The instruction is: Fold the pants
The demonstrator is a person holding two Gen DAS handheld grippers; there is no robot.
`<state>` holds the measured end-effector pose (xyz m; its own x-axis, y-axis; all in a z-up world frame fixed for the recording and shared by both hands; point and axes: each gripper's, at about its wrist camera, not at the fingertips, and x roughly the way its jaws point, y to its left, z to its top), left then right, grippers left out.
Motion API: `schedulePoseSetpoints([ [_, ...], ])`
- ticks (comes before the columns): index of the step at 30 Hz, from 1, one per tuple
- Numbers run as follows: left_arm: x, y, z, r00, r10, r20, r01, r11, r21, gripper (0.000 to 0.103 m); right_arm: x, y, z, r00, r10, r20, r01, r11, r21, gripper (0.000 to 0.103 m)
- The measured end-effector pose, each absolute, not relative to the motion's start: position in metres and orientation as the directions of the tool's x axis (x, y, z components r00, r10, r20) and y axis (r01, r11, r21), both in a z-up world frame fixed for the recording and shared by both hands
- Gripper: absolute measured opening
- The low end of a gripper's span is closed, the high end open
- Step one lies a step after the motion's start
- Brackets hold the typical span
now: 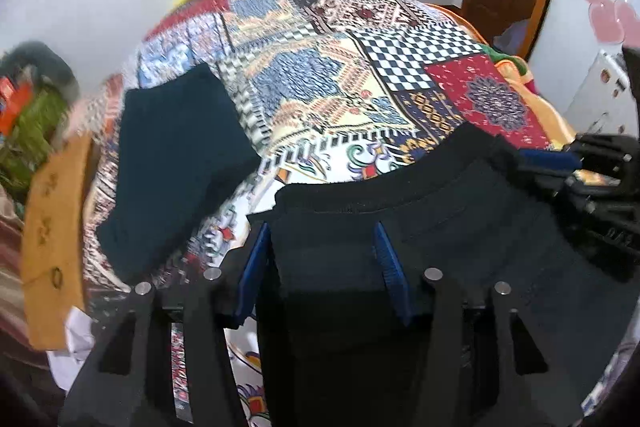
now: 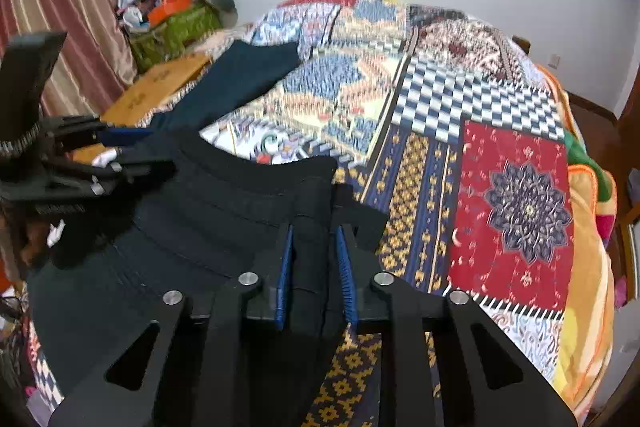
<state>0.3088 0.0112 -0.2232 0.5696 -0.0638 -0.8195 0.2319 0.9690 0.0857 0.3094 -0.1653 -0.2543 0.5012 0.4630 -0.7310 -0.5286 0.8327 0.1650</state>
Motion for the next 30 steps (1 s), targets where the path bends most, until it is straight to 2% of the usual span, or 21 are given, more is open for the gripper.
schedulePoseSetpoints([
  [5,0.32,0.018,-0.232,0.551,-0.059,-0.833,0.207,0.976,0.068,0.061,0.32,-0.155,-0.272,0.486,0.416,-0.768,-0.523,0.843,0.125,0.017],
  [12,0.308,0.022,-0.208,0.553,-0.052,-0.832,0.198,0.978,0.071,0.062,0.309,-0.159,-0.245,0.509,0.369,-0.778,-0.514,0.855,0.069,0.021],
  [13,0.304,0.025,-0.198,0.568,-0.055,-0.821,0.188,0.98,0.064,0.065,0.306,-0.161,-0.241,0.519,0.363,-0.774,-0.511,0.857,0.06,0.023],
  [15,0.296,0.03,-0.185,0.585,-0.075,-0.807,0.177,0.983,0.038,0.076,0.3,-0.166,-0.23,0.535,0.365,-0.762,-0.502,0.863,0.06,0.032],
  [17,0.286,0.036,-0.17,0.605,-0.103,-0.79,0.168,0.986,0.001,0.091,0.295,-0.172,-0.22,0.536,0.387,-0.75,-0.495,0.864,0.092,0.049],
  [19,0.278,0.041,-0.16,0.613,-0.121,-0.781,0.163,0.986,-0.024,0.097,0.288,-0.177,-0.211,0.543,0.412,-0.732,-0.491,0.863,0.121,0.056],
  [20,0.275,0.042,-0.16,0.608,-0.125,-0.784,0.161,0.986,-0.033,0.099,0.285,-0.178,-0.209,0.542,0.416,-0.73,-0.486,0.864,0.132,0.063],
  [22,0.271,0.044,-0.163,0.595,-0.125,-0.794,0.157,0.987,-0.038,0.099,0.281,-0.179,-0.208,0.529,0.426,-0.734,-0.479,0.864,0.156,0.07],
  [26,0.269,0.047,-0.19,0.526,-0.098,-0.845,0.146,0.989,-0.024,0.099,0.274,-0.18,-0.224,0.476,0.442,-0.761,-0.468,0.859,0.207,0.072],
  [30,0.271,0.052,-0.221,0.429,-0.144,-0.892,0.133,0.987,-0.095,0.099,0.277,-0.179,-0.254,0.394,0.439,-0.807,-0.447,0.859,0.25,0.072],
])
